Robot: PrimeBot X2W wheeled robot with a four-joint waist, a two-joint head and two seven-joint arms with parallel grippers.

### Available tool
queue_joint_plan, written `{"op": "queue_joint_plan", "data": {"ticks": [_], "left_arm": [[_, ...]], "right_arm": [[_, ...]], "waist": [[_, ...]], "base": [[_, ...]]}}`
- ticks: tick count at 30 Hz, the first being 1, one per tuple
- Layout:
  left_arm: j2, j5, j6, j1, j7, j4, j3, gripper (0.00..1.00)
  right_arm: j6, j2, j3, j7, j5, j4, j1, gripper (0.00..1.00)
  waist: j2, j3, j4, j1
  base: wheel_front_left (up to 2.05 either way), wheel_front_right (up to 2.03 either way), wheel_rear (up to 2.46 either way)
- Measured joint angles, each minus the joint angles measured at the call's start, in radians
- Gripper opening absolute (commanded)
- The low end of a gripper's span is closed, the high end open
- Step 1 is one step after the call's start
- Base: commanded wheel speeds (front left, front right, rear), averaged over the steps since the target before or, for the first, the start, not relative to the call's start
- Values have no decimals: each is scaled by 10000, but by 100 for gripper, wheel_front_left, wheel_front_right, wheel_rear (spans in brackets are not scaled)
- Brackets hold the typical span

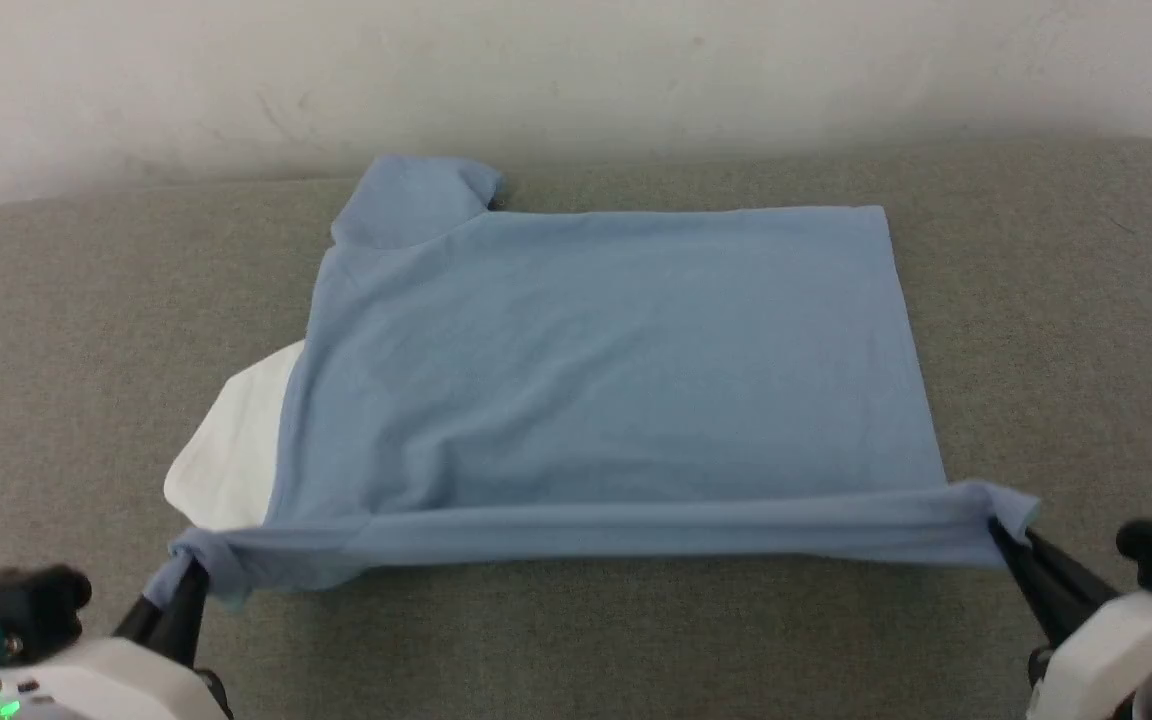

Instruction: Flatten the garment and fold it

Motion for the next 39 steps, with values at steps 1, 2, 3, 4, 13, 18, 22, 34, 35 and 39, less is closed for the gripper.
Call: {"op": "queue_joint_plan", "data": {"ticks": [1,2,3,4,13,18,22,34,35,39], "left_arm": [[96,38,-125,-362,15,207,-40,0],[176,113,-257,-741,48,422,-98,0],[173,115,-408,-1192,58,640,-174,0],[163,151,-552,-1671,59,895,-276,0],[-562,370,-1306,-4882,10,3848,-1126,0],[-1143,288,-1735,-5789,90,5442,-1559,0],[-1455,178,-2086,-6205,73,6357,-1789,83],[-1212,-35,-2249,-6112,-418,6103,-1417,100],[-1043,-81,-2249,-6016,-276,5898,-1379,100],[-140,-255,-2266,-5665,738,5041,-1310,100]], "right_arm": [[0,-96,63,94,-27,132,-404,0],[2,-245,163,196,-59,322,-821,0],[2,-351,230,253,-54,539,-1219,0],[2,-426,318,265,-50,775,-1601,0],[-2,-673,1409,238,359,3254,-4340,0],[-4,-658,2127,-109,545,4633,-5256,18],[-4,-625,2546,-573,694,5549,-5702,100],[-6,-351,1733,-3609,468,4707,-4825,100],[-6,-251,1509,-3730,364,4470,-4618,100],[-6,297,715,-3808,-228,3300,-3810,100]], "waist": [[0,76,-30,0],[0,160,-61,0],[0,256,-90,0],[0,353,-114,1],[0,1343,-262,3],[0,1779,-324,4],[0,1910,-335,3],[-1,1033,-226,-2],[0,930,-223,-2],[0,552,-243,-3]], "base": [[0,0,0],[0,0,0],[0,0,0],[0,0,0],[0,0,0],[0,0,0],[0,0,0],[0,0,0],[0,0,0],[0,0,0]]}}
